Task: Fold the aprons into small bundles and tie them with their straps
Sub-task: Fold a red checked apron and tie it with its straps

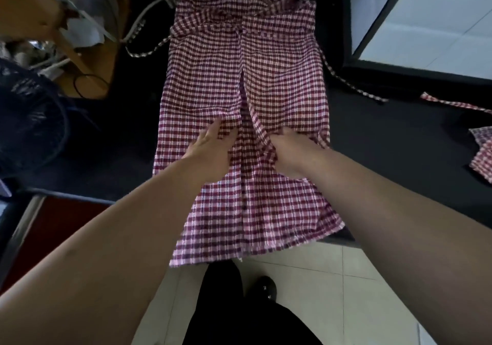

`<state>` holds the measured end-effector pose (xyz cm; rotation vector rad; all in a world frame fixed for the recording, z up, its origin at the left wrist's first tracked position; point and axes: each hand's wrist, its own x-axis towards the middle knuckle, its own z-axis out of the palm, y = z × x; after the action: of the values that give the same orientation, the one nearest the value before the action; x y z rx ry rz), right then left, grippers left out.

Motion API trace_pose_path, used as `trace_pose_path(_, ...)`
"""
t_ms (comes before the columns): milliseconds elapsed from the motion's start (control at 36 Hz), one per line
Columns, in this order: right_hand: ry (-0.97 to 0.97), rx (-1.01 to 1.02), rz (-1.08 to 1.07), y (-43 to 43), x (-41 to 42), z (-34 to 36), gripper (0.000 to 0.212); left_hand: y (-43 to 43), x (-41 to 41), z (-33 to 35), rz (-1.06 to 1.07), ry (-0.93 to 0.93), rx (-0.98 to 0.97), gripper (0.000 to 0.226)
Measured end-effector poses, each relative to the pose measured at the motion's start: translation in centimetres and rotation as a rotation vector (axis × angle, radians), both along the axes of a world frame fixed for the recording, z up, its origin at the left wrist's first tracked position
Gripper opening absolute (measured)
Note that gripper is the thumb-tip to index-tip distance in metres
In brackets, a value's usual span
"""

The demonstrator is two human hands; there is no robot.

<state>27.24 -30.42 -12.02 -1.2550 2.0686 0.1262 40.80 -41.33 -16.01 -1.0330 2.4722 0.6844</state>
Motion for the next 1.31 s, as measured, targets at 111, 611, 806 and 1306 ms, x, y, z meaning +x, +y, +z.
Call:
trace_pose_path(111,-0.026,0.006,-0.031,-1.9,-1.4,-0.7,0.055,-1.4,-1.5,-0.3,0.118,0.068,-0.028,0.078)
trace_pose_path(611,-0.018,0.223,0.047,1.7,-0.7,5.6,0.015,3.3,-1.7,3.0,0.237,0.220,0.260,0.036)
trace_pose_path(806,-0.445,0.074,-0.340,5.4,1.4,3.3,0.037,4.9,-0.4,3.3,0.408,0.215,0.281,0.065)
trace_pose_path(1306,0.147,-0.225,0.111,12.3,4.5,-1.8,0.064,10.4,8.0,2.2,-0.015,0.128,-0.173,0.069)
